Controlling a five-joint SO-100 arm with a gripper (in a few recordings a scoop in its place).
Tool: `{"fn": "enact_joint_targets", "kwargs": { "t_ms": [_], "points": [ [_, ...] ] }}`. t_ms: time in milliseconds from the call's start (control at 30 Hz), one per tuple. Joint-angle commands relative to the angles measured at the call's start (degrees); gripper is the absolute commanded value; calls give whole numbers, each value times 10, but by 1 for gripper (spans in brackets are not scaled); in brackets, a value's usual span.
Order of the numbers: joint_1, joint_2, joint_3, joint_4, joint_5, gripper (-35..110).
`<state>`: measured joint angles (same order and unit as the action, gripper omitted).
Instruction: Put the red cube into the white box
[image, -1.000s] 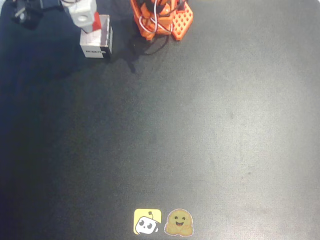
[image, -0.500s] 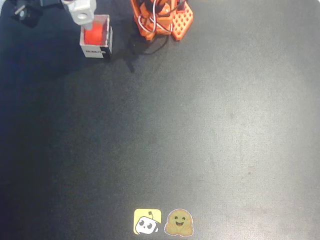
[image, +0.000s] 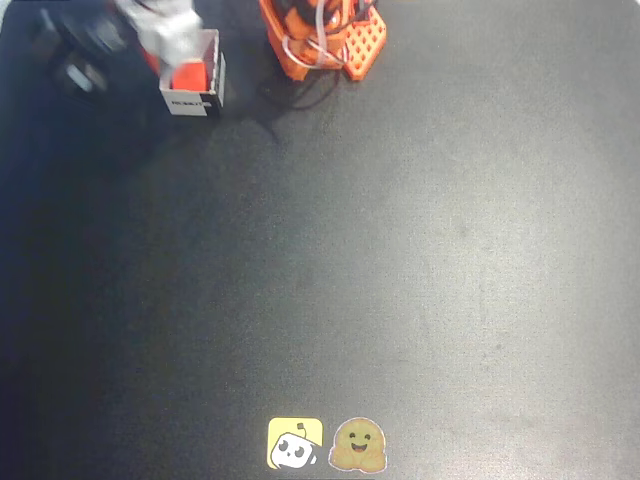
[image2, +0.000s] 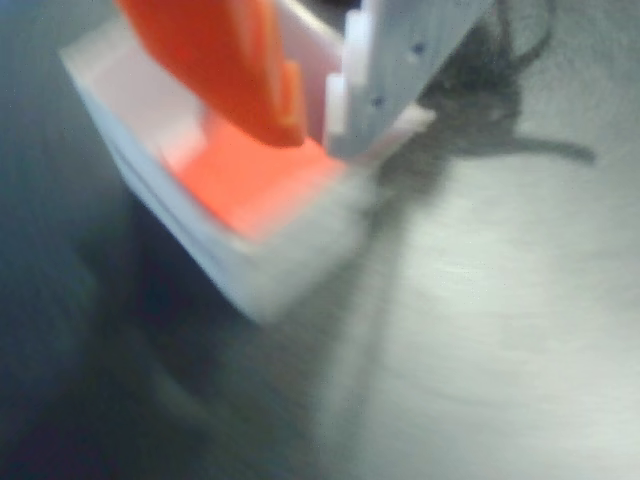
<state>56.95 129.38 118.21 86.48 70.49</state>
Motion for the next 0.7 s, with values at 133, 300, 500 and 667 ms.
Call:
{"fn": "enact_joint_targets", "kwargs": {
  "t_ms": [133,300,500,667],
  "points": [
    [-276,221,152,-93,-13,0],
    [-368,311,226,-124,-19,0],
    [-459,493,344,-142,-19,0],
    [-501,537,392,-162,-15,0]
  ]
}}
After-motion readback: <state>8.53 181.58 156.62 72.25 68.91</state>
